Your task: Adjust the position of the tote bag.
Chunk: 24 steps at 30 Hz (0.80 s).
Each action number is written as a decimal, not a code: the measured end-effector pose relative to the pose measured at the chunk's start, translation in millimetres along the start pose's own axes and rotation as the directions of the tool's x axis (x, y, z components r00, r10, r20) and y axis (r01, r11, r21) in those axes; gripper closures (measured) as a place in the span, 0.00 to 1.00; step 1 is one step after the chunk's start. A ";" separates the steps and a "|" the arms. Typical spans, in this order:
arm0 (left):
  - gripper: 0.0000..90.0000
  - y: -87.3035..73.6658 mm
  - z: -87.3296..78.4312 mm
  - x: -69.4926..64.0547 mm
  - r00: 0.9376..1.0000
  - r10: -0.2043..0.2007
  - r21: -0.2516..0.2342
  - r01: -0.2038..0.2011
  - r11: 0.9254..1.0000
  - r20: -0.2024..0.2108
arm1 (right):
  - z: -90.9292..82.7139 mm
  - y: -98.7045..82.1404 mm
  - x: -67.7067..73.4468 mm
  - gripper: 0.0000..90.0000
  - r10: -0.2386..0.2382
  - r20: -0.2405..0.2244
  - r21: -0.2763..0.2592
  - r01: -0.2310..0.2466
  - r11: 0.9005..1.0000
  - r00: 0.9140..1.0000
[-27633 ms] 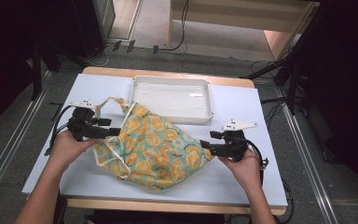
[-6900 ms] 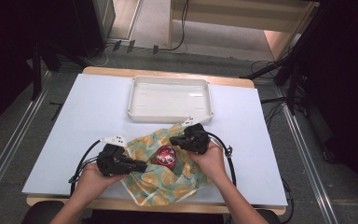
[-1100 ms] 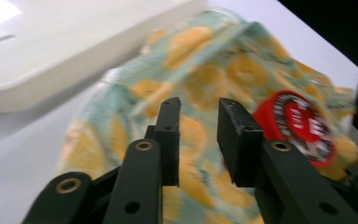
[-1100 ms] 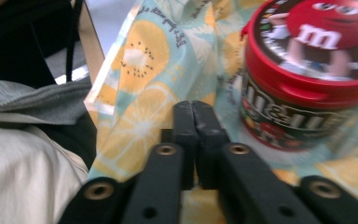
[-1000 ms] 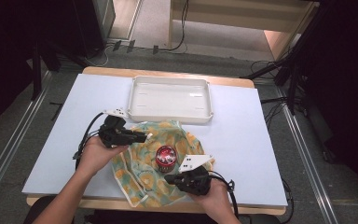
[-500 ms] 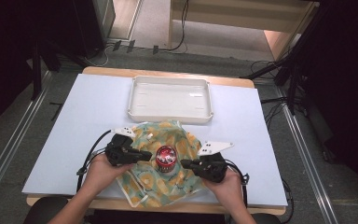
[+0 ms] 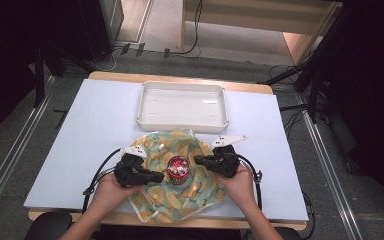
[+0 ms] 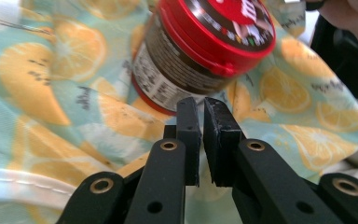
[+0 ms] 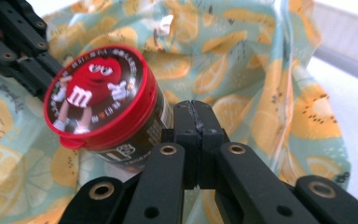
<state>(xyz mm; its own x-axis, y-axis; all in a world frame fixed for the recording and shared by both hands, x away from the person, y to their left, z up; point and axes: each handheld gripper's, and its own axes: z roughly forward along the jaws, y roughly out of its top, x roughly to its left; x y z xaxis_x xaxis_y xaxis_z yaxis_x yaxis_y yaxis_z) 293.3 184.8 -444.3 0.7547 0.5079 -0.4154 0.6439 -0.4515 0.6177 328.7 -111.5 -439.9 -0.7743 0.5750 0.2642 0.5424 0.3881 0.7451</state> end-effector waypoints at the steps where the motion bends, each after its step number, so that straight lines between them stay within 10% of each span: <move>1: 0.95 -0.7 1.1 -1.8 1.000 0.010 0.000 -0.010 1.000 0.005 | 0.7 -1.1 0.6 1.00 -0.002 0.003 0.009 0.002 1.000 1.000; 24: 0.94 -19.2 16.9 -6.5 0.999 0.037 0.078 -0.038 0.996 0.026 | 5.3 -45.8 15.6 1.00 0.007 0.009 0.127 -0.008 0.992 1.000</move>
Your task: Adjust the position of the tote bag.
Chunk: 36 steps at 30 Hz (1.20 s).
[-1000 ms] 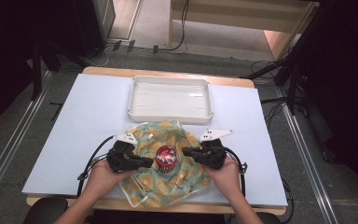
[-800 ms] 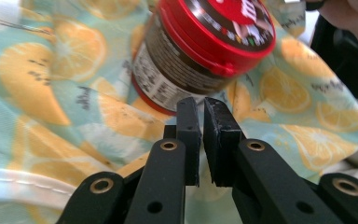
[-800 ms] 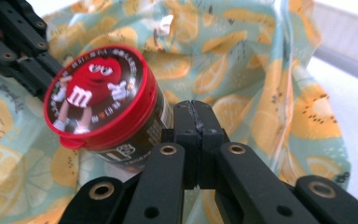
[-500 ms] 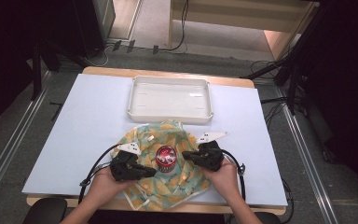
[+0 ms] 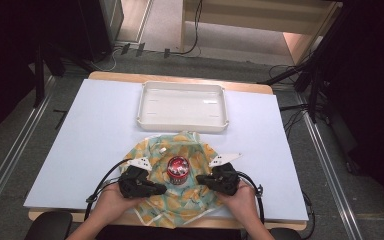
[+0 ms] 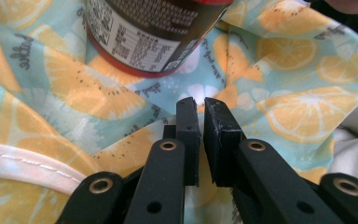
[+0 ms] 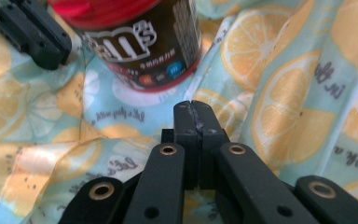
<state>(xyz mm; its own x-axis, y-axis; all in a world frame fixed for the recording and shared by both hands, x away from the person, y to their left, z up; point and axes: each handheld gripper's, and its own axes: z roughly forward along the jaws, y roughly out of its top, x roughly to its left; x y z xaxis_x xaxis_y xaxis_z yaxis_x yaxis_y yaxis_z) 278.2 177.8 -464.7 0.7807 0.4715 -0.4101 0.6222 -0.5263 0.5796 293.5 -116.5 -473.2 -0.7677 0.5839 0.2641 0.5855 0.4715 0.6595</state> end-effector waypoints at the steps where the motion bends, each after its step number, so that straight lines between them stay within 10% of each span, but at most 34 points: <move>1: 0.94 -0.4 0.1 0.4 1.000 -0.002 0.002 0.002 1.000 -0.003 | 0.1 -1.3 0.0 1.00 -0.002 -0.001 -0.001 0.002 1.000 1.000; 36: 0.77 11.4 -23.9 2.2 0.999 0.012 -0.056 -0.014 0.998 -0.031 | -15.7 9.2 3.6 0.92 -0.045 0.010 -0.100 0.046 0.994 0.999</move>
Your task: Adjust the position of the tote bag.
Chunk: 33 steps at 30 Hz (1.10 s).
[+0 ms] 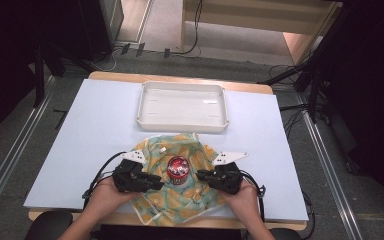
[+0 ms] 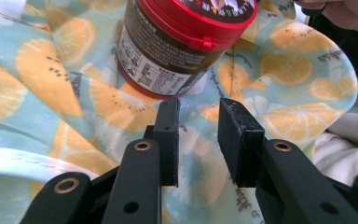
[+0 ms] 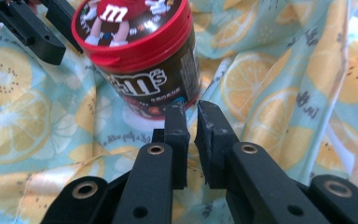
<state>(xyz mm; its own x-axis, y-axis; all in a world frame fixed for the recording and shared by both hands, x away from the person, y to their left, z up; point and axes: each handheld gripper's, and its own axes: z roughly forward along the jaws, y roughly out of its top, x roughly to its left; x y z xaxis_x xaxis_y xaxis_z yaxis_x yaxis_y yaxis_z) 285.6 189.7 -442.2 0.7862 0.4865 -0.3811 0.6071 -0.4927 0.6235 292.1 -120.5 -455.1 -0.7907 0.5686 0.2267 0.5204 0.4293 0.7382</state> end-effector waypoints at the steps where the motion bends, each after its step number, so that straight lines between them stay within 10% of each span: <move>1: 0.75 0.2 -0.3 0.2 1.000 -0.002 -0.004 0.002 1.000 -0.002 | -0.1 0.6 -0.4 0.91 -0.003 0.001 -0.004 0.003 1.000 1.000; 19: 0.56 8.7 -10.7 2.4 0.996 0.056 -0.041 -0.059 0.997 -0.066 | -17.5 3.4 -8.6 0.57 0.001 -0.014 -0.077 -0.002 0.997 1.000; 33: 0.43 18.6 -3.7 8.8 0.995 0.081 -0.034 -0.083 0.996 -0.066 | -20.8 2.4 -11.9 0.55 0.007 0.039 -0.047 -0.005 0.999 0.999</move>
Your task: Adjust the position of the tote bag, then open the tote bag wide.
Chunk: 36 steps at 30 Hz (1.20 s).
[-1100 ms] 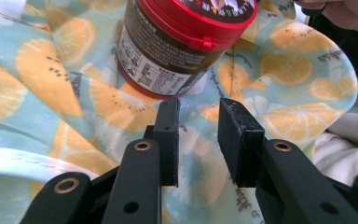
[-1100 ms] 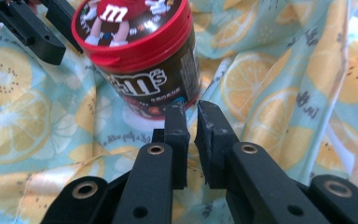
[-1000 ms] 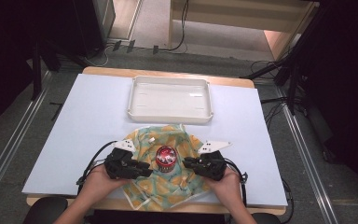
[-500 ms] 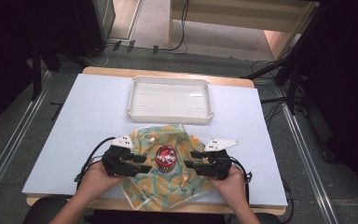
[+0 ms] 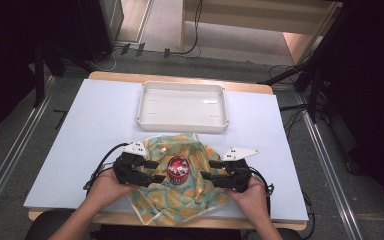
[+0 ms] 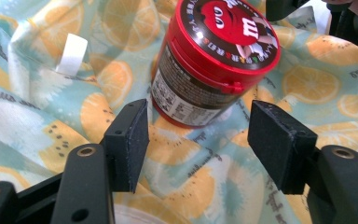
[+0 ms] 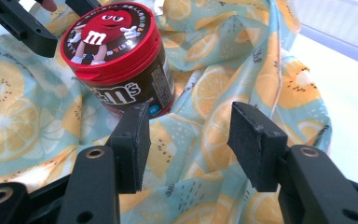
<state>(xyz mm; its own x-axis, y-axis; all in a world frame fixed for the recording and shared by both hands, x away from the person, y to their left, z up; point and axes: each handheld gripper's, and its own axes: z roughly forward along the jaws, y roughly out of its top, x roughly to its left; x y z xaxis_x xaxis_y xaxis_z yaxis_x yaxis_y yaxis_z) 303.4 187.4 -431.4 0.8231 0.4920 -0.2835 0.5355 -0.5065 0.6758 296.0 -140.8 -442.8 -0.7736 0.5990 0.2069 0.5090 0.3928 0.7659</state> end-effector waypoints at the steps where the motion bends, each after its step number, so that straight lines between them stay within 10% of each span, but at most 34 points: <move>1: 0.42 0.8 0.0 0.8 1.000 0.004 -0.004 -0.004 1.000 -0.002 | -0.5 -0.2 -0.6 0.55 0.003 0.002 -0.002 -0.003 1.000 1.000; 10: 0.27 8.7 -1.7 3.8 1.000 0.006 -0.044 -0.006 0.999 0.006 | -2.5 -0.4 -4.9 0.55 0.021 0.015 -0.009 -0.020 1.000 1.000; 22: 0.13 14.7 13.7 4.6 1.000 0.009 0.023 -0.010 1.000 0.027 | 0.2 0.8 -6.3 0.55 0.023 0.008 -0.006 -0.023 1.000 1.000; 36: 0.12 16.1 34.1 -0.3 0.998 0.046 0.018 -0.047 0.999 0.033 | 1.0 0.3 -6.0 0.55 0.027 0.007 -0.007 -0.027 1.000 1.000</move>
<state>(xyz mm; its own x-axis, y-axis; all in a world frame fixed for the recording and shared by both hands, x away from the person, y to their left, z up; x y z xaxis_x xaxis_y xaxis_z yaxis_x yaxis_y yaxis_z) 318.2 155.0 -443.6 0.8527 0.4446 -0.2741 0.4998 -0.5419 0.6758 301.1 -143.6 -444.4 -0.7571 0.6139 0.2235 0.5270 0.3717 0.7642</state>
